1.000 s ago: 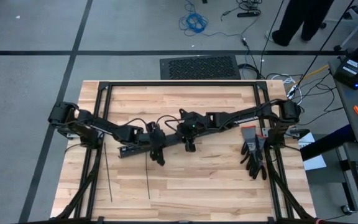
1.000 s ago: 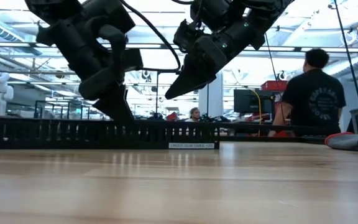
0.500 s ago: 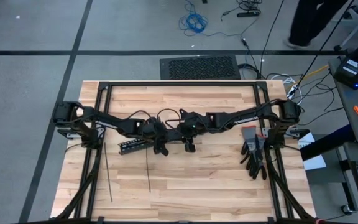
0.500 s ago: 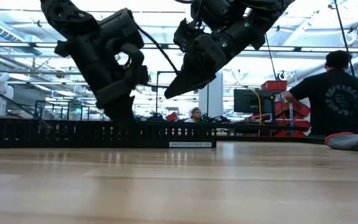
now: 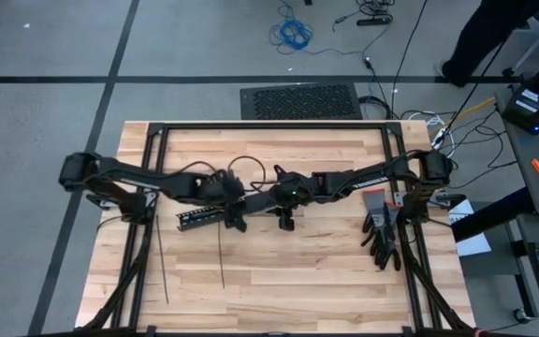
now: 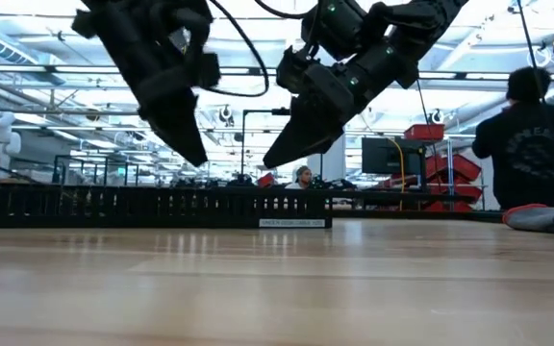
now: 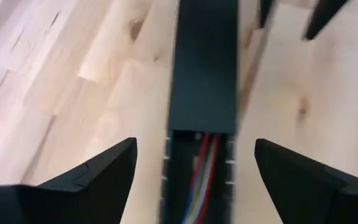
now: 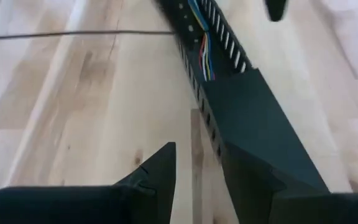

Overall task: Ziptie cables
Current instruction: Close the black cable duct with the cable duct cover

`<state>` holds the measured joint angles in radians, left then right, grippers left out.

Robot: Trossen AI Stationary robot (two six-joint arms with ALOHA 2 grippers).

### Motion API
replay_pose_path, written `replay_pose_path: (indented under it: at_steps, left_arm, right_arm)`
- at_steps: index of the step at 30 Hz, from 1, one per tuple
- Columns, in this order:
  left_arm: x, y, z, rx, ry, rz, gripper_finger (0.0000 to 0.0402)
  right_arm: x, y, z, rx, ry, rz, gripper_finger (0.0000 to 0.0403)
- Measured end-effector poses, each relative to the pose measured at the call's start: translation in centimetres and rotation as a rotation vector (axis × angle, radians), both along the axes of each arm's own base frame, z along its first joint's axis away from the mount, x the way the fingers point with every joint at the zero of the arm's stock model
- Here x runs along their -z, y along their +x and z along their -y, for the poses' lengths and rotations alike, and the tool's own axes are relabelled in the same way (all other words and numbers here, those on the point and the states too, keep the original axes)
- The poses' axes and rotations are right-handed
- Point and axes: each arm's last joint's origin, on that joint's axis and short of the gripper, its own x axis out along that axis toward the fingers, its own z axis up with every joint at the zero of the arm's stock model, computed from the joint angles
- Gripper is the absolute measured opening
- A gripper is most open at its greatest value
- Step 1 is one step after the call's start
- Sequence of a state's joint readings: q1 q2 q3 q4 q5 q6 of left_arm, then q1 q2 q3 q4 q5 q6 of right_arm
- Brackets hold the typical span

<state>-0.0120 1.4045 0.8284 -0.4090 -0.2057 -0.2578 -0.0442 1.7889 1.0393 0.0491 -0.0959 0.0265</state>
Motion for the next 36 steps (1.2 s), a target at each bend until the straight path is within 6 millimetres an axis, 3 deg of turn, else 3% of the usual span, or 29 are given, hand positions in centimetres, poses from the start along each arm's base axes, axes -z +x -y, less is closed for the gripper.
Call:
replay_pose_path:
  at_steps: [9,16,22,29,36]
  left_arm:
    - [-3.5,-2.7,4.3,-0.028,0.04,0.146,0.0322]
    - [-4.2,-3.8,6.8,-0.025,0.155,0.211,0.0322]
    - [-4.1,-3.5,6.8,-0.089,0.317,0.239,0.0322]
    - [-3.9,-2.9,6.7,-0.048,0.462,0.257,0.0322]
    - [-3.9,-2.5,5.1,-0.058,0.535,0.207,0.0322]
  right_arm:
    - [0.3,-0.2,-2.4,0.066,-0.096,-0.041,0.0121]
    - [0.6,-0.6,-3.8,0.146,-0.158,-0.076,0.0121]
    - [0.2,-0.4,-4.7,0.122,-0.154,-0.022,0.0121]
    - [-1.5,0.9,-4.5,0.088,-0.198,0.187,0.0121]
    - [-3.1,1.7,-2.6,0.066,-0.343,0.343,0.0121]
